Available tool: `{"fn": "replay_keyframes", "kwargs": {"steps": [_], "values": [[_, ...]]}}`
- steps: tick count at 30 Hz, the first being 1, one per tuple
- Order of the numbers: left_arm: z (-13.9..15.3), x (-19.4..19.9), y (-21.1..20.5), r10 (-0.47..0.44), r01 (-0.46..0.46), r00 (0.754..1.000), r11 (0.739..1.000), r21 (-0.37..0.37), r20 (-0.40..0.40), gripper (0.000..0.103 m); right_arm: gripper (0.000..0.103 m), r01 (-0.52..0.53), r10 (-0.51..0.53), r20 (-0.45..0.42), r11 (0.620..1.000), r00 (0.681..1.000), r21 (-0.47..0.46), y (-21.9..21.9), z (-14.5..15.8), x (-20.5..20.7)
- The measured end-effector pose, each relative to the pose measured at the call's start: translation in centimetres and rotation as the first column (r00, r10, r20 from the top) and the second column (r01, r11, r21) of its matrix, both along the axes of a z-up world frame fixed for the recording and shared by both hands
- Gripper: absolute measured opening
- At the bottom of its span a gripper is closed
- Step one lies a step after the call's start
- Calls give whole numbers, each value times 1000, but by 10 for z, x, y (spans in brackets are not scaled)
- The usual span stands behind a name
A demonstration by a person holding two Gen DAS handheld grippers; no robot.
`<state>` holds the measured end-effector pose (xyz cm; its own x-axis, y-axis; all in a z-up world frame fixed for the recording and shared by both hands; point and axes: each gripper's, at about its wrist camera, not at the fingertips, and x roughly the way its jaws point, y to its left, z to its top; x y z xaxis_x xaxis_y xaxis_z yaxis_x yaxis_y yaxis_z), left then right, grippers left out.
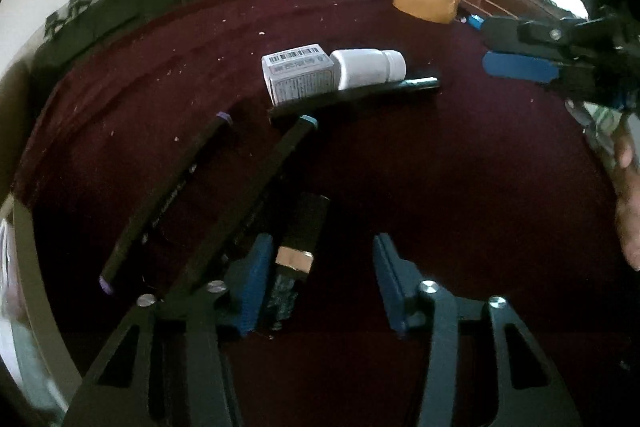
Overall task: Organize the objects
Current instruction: 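Grasp a black marker with the left tool while the right tool grasps another marker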
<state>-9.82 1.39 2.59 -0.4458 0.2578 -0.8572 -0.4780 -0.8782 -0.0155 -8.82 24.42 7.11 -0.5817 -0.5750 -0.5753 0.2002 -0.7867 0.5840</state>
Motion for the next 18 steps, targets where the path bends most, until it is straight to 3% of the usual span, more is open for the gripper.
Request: {"fn": "replay_keyframes", "kwargs": {"steps": [4, 7, 9, 14, 18], "values": [[2, 19, 5, 39, -40, 999, 998, 52, 8, 25, 51, 18, -18, -4, 1000, 1000, 17, 5, -3, -3], [1, 21, 7, 69, -69, 998, 995, 67, -2, 21, 51, -1, -1, 24, 996, 1000, 90, -1, -10, -14], [1, 16, 0, 107, -109, 994, 987, 116, 23, 18, 51, -35, 26, 63, 990, 998, 135, -10, -12, -27], [-2, 12, -13, 113, -118, 993, 973, 199, 38, 18, 51, -86, 80, 29, 952, 996, 294, -36, -10, -60], [-3, 13, -16, 103, -106, 994, 970, 219, 26, 18, 51, -147, 130, 74, 933, 989, 328, -47, -31, -76]]}}
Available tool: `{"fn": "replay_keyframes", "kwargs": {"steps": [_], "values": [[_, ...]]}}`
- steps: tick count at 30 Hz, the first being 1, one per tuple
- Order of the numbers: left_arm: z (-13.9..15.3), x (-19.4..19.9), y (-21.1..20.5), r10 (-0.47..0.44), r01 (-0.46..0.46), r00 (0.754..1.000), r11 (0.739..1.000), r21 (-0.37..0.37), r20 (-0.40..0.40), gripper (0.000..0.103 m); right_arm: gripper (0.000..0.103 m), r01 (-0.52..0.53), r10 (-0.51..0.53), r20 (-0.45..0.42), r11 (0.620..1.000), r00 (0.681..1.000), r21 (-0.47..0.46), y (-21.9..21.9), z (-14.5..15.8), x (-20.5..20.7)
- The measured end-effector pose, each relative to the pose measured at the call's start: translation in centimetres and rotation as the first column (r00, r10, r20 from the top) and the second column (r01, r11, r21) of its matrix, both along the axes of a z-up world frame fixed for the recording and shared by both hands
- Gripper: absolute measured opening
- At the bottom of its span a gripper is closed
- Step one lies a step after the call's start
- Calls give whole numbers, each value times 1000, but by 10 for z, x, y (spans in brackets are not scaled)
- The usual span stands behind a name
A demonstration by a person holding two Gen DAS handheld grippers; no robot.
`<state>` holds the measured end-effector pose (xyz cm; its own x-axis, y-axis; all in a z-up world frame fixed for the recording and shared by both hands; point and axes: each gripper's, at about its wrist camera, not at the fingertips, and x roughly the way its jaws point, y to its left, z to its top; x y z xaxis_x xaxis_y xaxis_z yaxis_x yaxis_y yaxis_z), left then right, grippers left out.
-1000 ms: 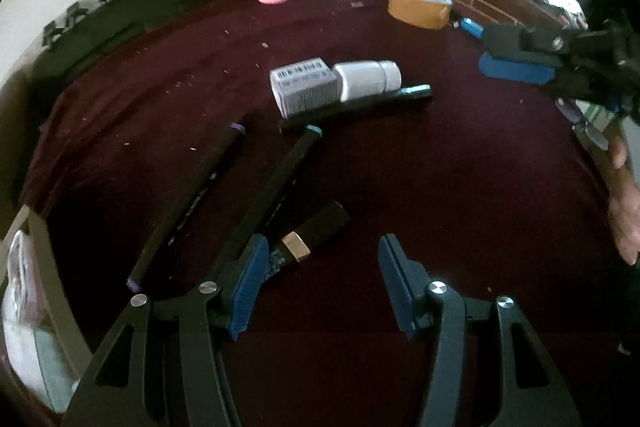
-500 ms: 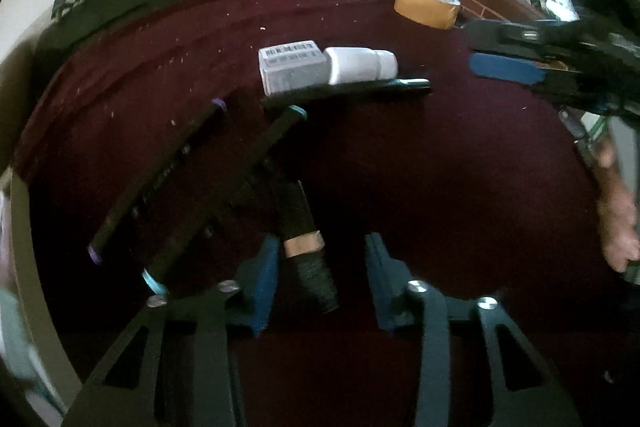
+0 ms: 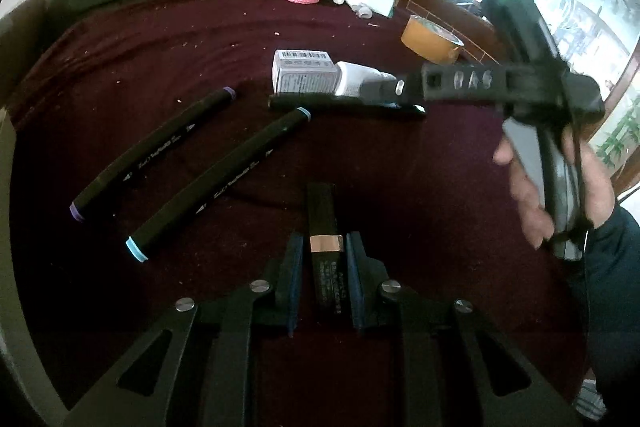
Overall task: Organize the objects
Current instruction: 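Grasp a black marker with the left tool while the right tool grasps another marker, then carry both black markers over the cardboard tray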
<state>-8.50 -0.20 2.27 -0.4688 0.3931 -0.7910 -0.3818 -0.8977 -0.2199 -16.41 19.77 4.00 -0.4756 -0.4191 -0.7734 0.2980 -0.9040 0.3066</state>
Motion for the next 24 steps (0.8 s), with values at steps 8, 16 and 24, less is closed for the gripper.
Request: {"fn": "replay_keyframes", "kwargs": {"steps": [8, 16, 24], "values": [[-1, 2, 0, 15, -15, 1000, 1000, -3, -10, 18, 25, -119, 125, -24, 977, 992, 174, -39, -9, 33], [-1, 7, 10, 17, -20, 999, 998, -66, -46, 16, 15, -103, 132, -88, 956, 987, 276, -55, -13, 41], [2, 11, 5, 25, -26, 999, 999, -29, -25, 14, 12, -91, 89, 25, 995, 996, 45, -24, -1, 68]]}}
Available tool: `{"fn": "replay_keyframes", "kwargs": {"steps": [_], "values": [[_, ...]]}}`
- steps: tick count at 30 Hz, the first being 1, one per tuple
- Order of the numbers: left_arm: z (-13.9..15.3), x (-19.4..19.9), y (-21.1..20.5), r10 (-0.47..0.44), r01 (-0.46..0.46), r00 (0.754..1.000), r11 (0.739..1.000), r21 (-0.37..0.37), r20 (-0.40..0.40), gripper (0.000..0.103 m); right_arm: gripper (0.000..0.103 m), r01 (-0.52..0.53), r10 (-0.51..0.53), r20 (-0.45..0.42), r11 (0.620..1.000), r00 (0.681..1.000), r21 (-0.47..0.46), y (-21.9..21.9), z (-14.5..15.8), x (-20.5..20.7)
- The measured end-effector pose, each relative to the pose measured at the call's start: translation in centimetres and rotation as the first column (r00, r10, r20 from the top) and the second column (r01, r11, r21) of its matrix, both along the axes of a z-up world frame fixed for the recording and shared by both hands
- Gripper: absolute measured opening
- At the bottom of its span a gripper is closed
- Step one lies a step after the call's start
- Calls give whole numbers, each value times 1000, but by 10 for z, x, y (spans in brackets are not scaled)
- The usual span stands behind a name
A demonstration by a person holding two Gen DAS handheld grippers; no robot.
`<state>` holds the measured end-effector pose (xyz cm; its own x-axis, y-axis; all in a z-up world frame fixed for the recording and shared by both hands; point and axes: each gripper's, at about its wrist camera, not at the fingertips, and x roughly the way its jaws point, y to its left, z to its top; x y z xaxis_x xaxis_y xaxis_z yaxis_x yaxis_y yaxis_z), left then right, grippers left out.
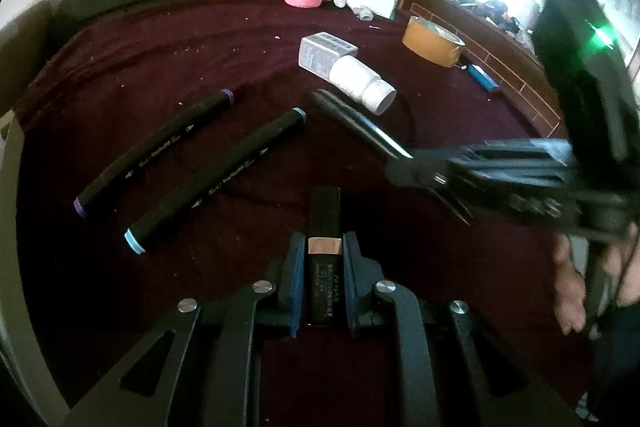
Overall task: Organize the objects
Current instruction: 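Carry both black markers over the cardboard tray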
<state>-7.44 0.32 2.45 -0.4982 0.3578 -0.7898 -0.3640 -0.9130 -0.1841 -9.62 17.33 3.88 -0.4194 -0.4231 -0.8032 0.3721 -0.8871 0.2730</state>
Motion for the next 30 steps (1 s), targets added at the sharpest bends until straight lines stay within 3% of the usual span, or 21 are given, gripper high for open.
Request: {"fn": "replay_keyframes", "kwargs": {"steps": [5, 16, 30], "values": [[11, 8, -7, 26, -26, 1000, 999, 23, -16, 14, 12, 37, -37, -9, 996, 999, -82, 13, 9, 25], [44, 40, -39, 104, -99, 991, 993, 66, -81, 14, 12, 6, -10, -26, 987, 1000, -160, 1, 23, 61], [84, 85, -127, 276, -252, 946, 956, 150, -172, 15, 13, -113, 103, -62, 978, 993, -176, -65, 46, 91]]}}
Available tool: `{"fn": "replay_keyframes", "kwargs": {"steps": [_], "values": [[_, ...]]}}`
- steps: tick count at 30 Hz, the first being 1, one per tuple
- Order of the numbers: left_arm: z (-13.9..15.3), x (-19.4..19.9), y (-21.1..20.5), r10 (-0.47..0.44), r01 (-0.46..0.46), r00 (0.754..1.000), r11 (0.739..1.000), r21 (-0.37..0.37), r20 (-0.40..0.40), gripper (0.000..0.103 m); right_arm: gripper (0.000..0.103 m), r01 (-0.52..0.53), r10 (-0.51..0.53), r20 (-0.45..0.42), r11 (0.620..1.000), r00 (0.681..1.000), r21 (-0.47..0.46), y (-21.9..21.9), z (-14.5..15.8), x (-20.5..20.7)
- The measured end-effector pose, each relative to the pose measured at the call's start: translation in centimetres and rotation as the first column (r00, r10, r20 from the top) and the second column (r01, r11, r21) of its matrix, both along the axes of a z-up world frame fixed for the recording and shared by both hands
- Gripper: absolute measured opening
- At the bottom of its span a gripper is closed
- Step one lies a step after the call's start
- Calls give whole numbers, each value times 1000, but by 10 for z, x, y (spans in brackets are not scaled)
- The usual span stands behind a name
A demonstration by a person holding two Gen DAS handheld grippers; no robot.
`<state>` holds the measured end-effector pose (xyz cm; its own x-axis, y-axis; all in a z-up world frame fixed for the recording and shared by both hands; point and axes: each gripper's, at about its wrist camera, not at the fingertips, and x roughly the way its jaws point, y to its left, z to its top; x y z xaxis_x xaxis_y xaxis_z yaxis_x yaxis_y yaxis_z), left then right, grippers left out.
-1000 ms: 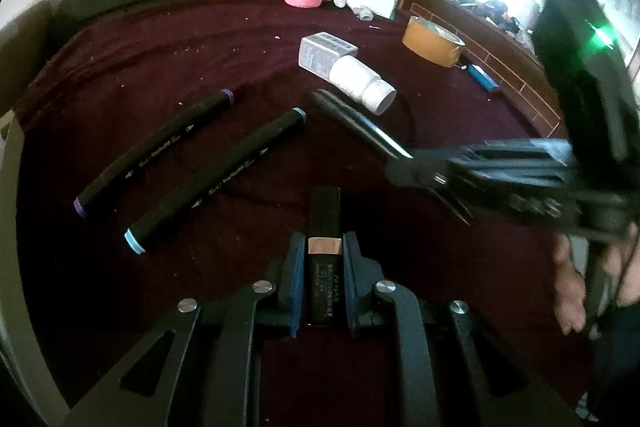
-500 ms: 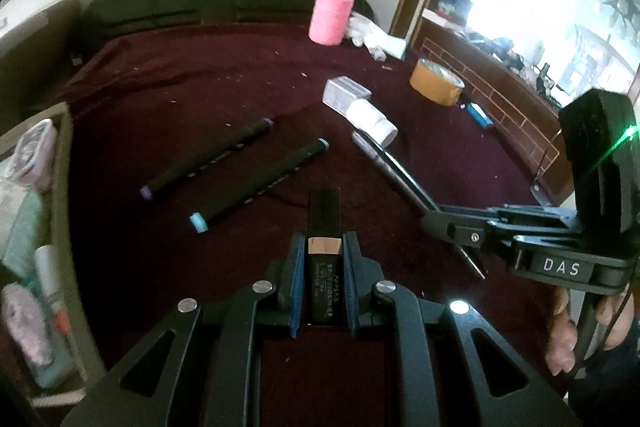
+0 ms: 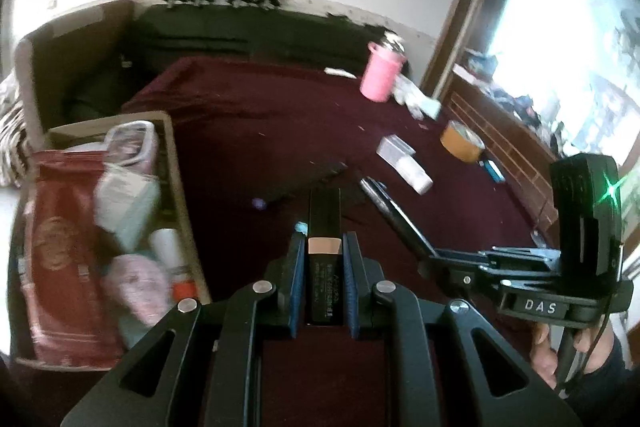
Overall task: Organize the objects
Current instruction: 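Carry both black markers over the cardboard tray, then lower the markers into the tray and open both tools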
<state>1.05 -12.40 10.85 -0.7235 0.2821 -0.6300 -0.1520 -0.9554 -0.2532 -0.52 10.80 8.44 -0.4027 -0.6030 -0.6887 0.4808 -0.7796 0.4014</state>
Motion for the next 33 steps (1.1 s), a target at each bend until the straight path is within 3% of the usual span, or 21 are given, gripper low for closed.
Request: {"fn": "replay_keyframes", "kwargs": {"steps": [8, 14, 19, 25, 33], "values": [[15, 19, -72, 138, -137, 990, 990, 22, -43, 15, 13, -91, 91, -15, 996, 996, -3, -62, 14, 7], [24, 27, -137, 253, -253, 965, 967, 5, -64, 15, 13, -157, 157, -4, 987, 988, 17, -116, 15, 1], [22, 13, -176, 291, -292, 956, 956, -12, -37, 15, 13, -200, 200, 2, 979, 980, 26, -159, 17, -9], [0, 2, -195, 313, -313, 950, 950, -14, 18, 15, 13, -202, 201, 15, 978, 979, 55, -191, 10, -22], [-3, 13, -189, 299, -299, 954, 954, 32, -4, 15, 13, -199, 197, 43, 977, 980, 81, -217, -8, -26]]}}
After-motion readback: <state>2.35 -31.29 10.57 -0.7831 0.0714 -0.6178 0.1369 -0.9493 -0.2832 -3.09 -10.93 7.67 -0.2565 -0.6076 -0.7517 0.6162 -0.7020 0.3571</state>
